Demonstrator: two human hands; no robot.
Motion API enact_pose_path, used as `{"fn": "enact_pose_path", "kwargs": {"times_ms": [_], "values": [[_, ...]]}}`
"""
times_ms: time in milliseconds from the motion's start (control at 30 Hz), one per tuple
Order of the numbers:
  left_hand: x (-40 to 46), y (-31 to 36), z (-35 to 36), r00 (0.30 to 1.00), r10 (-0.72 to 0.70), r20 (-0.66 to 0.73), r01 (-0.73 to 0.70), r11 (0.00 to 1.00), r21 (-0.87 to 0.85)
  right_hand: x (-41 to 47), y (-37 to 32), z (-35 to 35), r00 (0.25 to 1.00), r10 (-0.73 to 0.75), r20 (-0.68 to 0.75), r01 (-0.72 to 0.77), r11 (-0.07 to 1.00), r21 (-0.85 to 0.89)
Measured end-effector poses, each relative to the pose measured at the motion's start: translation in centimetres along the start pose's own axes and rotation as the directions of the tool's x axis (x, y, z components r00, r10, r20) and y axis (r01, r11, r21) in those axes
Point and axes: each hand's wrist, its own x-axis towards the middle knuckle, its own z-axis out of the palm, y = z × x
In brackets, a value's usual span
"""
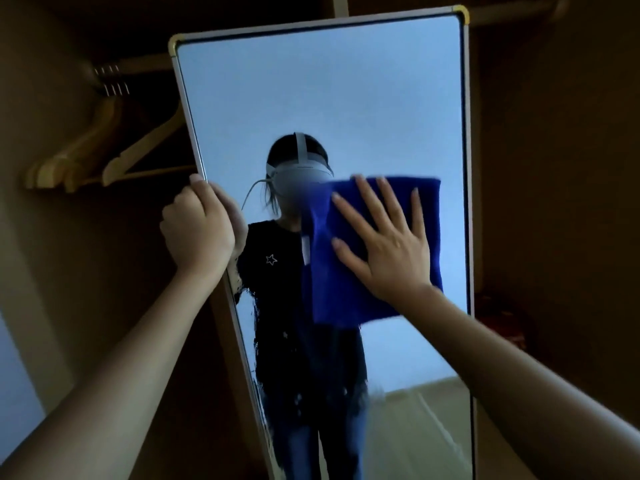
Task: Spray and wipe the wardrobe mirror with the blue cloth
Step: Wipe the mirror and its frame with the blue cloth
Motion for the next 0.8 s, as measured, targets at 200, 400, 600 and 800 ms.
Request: {"fn": "enact_pose_path", "kwargs": {"times_ms": [200,400,600,800], "values": [[0.1,-0.7,-0.5,0.998,-0.035,0.059,0.043,0.988,-0.146,7.6,-2.3,-1.9,0.99,0.095,-0.102,-0.09,0.995,0.051],[0.5,-1.2,-0.2,0.996,-0.059,0.062,0.069,0.983,-0.171,1.0,-6.1,0.9,0.997,-0.047,-0.056,0.048,0.999,0.017],[0.5,-1.2,-0.4,0.995,-0.059,0.084,0.073,0.981,-0.177,-5.4,-8.7,3.4,0.993,-0.115,-0.003,0.115,0.993,-0.004],[0.7,-1.2,-0.8,0.982,-0.07,0.176,0.112,0.964,-0.24,0.8,-8.7,1.0,0.993,-0.119,-0.013,0.12,0.993,0.01]]}}
